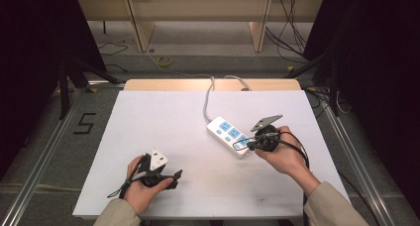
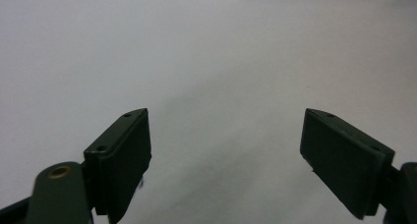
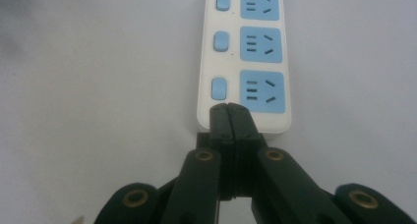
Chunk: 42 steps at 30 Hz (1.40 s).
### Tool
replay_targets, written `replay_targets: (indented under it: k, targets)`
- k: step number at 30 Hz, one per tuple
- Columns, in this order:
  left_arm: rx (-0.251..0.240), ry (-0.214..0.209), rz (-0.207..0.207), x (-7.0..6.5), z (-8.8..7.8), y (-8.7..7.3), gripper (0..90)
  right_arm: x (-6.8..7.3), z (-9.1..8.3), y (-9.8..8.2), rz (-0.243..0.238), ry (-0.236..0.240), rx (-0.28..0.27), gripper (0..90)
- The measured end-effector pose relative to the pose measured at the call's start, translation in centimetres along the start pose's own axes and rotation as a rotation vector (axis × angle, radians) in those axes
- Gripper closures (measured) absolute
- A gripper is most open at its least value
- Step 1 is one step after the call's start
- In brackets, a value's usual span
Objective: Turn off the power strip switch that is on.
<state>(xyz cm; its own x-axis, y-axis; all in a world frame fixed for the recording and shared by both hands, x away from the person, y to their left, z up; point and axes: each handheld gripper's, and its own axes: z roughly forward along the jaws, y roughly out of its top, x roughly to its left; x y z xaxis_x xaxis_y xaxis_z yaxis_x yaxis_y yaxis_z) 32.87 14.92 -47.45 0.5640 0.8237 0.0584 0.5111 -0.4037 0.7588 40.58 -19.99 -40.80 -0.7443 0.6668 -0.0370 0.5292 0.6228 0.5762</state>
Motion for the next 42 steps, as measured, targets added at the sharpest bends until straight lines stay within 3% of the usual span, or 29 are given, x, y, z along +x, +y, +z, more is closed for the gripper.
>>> replay_targets:
  k: [42]
  targets:
    - [-0.002,-0.002,0.001,-0.1,0.1,0.0,19.3,-0.4,1.5,2.9,-0.018,-0.003,0.051,90.0]
